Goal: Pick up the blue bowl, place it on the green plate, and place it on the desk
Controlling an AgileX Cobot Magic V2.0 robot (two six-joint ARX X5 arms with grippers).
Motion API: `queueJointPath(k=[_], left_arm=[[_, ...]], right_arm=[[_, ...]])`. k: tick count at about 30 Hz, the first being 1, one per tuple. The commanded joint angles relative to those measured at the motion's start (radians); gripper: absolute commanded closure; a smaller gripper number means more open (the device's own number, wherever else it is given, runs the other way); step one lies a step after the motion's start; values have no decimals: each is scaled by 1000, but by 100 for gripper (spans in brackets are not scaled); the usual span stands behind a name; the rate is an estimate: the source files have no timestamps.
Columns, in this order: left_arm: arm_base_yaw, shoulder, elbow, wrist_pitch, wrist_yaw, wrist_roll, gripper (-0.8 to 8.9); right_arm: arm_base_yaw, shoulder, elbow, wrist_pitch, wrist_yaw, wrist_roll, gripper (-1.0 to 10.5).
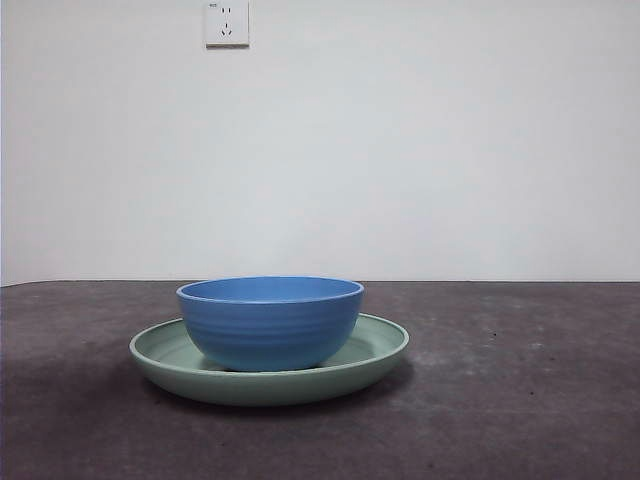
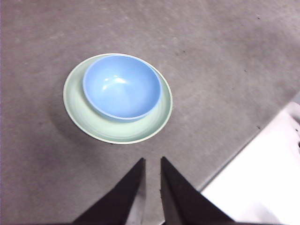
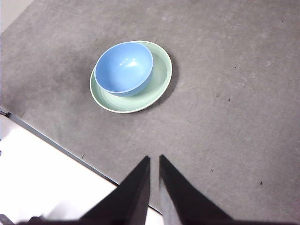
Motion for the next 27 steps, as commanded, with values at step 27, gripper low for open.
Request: queueJointPath(k=[27], left_arm=[[639,-581,-969,777,-7,110,763]], right_arm=[[7,5,18,16,1,11,919]])
